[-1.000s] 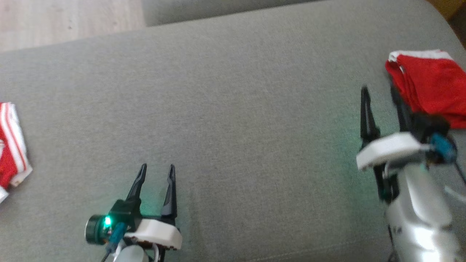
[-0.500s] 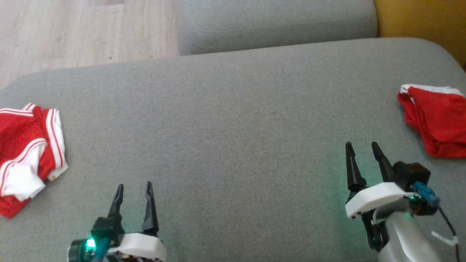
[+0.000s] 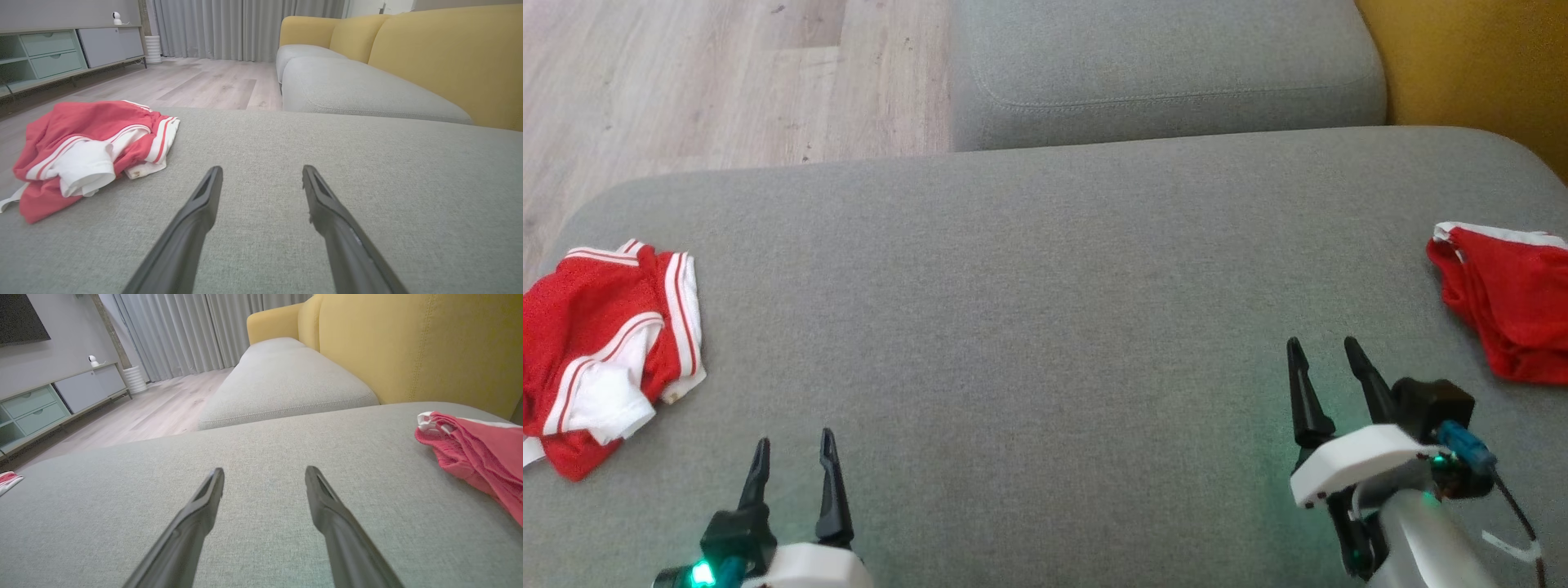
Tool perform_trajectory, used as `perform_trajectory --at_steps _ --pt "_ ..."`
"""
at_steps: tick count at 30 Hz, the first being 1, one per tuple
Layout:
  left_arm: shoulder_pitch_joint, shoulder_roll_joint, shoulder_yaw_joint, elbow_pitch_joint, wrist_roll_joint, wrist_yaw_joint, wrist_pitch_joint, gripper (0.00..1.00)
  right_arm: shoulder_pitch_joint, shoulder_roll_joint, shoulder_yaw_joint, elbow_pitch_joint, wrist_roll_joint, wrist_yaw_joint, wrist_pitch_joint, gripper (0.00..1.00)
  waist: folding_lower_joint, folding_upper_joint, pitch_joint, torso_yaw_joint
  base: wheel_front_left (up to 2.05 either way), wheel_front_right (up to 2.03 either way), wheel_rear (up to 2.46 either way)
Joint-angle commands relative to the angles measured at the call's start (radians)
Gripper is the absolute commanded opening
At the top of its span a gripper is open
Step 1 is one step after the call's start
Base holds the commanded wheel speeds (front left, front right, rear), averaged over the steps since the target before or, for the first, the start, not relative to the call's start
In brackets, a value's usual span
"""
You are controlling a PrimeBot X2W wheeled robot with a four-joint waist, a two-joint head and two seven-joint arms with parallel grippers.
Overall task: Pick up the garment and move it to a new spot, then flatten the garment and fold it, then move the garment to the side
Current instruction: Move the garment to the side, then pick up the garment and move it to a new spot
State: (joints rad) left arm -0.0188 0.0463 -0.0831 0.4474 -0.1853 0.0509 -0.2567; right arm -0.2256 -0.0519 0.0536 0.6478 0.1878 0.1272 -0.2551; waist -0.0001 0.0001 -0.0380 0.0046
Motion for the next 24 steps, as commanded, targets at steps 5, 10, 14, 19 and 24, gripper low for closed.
perform_trajectory --at_steps 5,10,14,19,24 --pt "-0.021 0.004 0.039 -0.04 -0.005 -0.001 -0.005 1.0 -0.01 0.002 0.032 -0.024 0.009 0.003 -0.007 1.0 0.0001 -0.0001 0.005 0.004 0.0 0.0 0.0" --pt "-0.027 0.004 0.029 -0.041 -0.008 -0.002 -0.005 1.0 -0.005 0.002 0.036 -0.021 0.009 0.003 -0.007 1.0 0.0001 -0.0001 0.013 0.027 0.0 0.0 0.0" --pt "-0.031 0.004 0.013 -0.043 -0.021 0.003 -0.005 1.0 -0.002 0.002 0.051 -0.02 0.016 0.003 -0.007 1.0 0.0001 -0.0001 0.026 0.091 0.0 0.0 0.0" --pt "-0.024 0.004 0.008 -0.054 -0.03 0.016 -0.005 1.0 0.004 0.002 0.09 -0.024 0.043 0.003 -0.007 1.0 0.0001 -0.0001 0.038 0.218 0.0 0.0 0.0" --pt "-0.005 0.004 0.032 -0.063 -0.032 0.026 -0.005 1.0 -0.004 0.002 0.125 -0.022 0.066 0.003 -0.007 1.0 0.0001 -0.0001 0.055 0.337 0.0 0.0 0.0"
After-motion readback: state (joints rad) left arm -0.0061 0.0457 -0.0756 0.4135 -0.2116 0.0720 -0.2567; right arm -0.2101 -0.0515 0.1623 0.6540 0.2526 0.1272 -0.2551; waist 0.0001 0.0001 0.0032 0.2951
